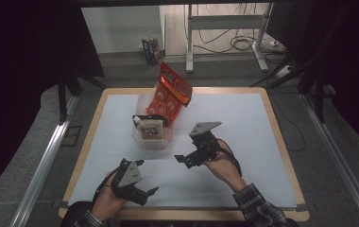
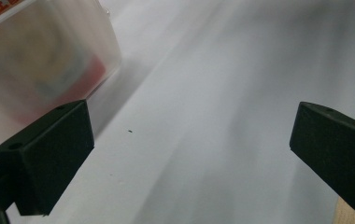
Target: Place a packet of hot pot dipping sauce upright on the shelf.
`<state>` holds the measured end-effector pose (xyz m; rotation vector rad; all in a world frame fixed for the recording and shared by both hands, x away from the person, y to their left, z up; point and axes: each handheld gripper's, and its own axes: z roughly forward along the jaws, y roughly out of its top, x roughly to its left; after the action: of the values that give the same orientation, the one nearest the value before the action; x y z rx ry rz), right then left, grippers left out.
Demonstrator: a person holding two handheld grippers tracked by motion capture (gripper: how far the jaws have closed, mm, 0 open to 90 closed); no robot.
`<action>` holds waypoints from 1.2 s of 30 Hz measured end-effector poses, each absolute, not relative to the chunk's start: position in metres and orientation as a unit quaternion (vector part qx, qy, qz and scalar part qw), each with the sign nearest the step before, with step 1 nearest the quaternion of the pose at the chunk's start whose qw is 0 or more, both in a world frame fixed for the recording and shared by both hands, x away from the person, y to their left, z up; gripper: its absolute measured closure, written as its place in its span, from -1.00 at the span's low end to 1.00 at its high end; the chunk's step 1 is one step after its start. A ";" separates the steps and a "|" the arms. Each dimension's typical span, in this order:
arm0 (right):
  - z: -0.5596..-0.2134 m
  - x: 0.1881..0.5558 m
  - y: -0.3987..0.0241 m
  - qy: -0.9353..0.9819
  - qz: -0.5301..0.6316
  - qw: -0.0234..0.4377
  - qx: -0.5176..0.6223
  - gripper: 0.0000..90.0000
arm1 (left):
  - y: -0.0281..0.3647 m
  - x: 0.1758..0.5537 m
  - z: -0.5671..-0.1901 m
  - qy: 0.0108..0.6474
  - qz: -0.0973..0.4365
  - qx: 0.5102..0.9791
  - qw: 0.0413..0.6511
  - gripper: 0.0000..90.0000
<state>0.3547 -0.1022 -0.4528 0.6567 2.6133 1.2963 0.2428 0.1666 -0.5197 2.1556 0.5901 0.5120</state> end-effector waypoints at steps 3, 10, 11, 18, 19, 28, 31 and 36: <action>-0.452 0.353 -0.105 0.871 0.433 0.077 0.219 -1.00 | 0.166 0.243 -0.520 0.235 0.204 0.857 0.411 -1.00; -0.453 0.348 -0.110 0.872 0.429 0.081 0.220 -1.00 | 0.166 0.243 -0.520 0.234 0.206 0.858 0.409 -1.00; -0.453 0.348 -0.111 0.872 0.429 0.082 0.220 -1.00 | 0.166 0.243 -0.520 0.234 0.206 0.858 0.408 -1.00; -0.451 0.342 -0.119 0.870 0.432 0.094 0.218 -1.00 | 0.166 0.242 -0.520 0.237 0.206 0.857 0.410 -1.00; -0.450 0.342 -0.120 0.870 0.432 0.095 0.219 -1.00 | 0.166 0.243 -0.520 0.237 0.206 0.856 0.410 -1.00; -0.450 0.337 -0.131 0.866 0.437 0.105 0.219 -1.00 | 0.166 0.243 -0.519 0.247 0.193 0.854 0.415 -1.00; -0.449 0.336 -0.135 0.865 0.438 0.110 0.220 -1.00 | 0.167 0.243 -0.519 0.247 0.189 0.856 0.413 -1.00; -0.450 0.333 -0.143 0.862 0.439 0.115 0.226 -1.00 | 0.166 0.243 -0.519 0.248 0.184 0.857 0.413 -1.00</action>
<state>0.3330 -0.1431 -0.4503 0.6631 2.5255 1.2866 0.2433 0.1664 -0.5187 2.1539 0.6235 0.4631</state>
